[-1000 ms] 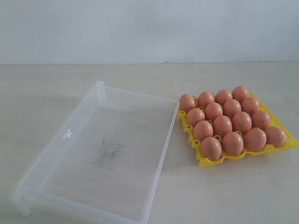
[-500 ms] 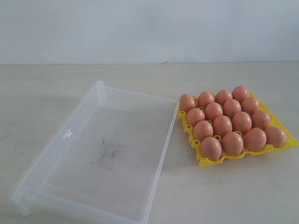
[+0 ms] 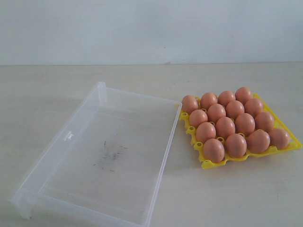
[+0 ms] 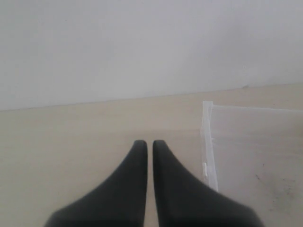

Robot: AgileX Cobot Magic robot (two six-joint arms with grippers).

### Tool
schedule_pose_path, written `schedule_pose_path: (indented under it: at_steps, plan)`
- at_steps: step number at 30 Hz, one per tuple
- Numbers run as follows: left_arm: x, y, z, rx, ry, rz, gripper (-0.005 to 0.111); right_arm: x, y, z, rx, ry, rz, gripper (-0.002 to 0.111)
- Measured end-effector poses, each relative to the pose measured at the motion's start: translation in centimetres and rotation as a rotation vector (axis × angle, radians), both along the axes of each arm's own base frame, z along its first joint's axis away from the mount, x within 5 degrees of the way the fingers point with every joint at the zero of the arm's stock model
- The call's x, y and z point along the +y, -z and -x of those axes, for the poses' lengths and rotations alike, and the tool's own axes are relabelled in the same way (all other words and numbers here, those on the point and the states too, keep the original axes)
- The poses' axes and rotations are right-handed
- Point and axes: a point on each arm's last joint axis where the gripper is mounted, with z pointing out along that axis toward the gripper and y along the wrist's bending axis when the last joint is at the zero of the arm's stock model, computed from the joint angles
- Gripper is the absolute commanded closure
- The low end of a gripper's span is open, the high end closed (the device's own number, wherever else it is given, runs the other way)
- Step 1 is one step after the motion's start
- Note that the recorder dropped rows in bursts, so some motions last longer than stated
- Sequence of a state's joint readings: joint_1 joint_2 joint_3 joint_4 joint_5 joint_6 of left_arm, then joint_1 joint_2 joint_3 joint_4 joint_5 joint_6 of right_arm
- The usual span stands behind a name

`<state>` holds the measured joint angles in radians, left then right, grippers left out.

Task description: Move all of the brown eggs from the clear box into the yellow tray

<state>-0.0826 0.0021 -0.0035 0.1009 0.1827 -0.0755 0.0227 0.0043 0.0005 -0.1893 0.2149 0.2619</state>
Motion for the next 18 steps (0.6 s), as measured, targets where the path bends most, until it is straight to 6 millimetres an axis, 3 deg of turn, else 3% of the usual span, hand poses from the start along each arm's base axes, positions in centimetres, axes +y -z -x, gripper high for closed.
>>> schedule_pose_path:
  at_steps: [3,9,18]
  plan:
    - [0.2,0.1,0.0,0.014,-0.031,0.0,0.103,0.0,0.0,0.0,0.0,0.0,0.0,0.108]
    - [1.3,0.5,0.1,0.049,-0.253,0.081,0.103,0.0,0.0,0.0,0.0,0.0,0.0,0.108]
    - [1.3,0.6,0.2,0.065,-0.267,0.124,0.103,0.0,0.0,0.0,0.0,0.0,0.0,0.108]
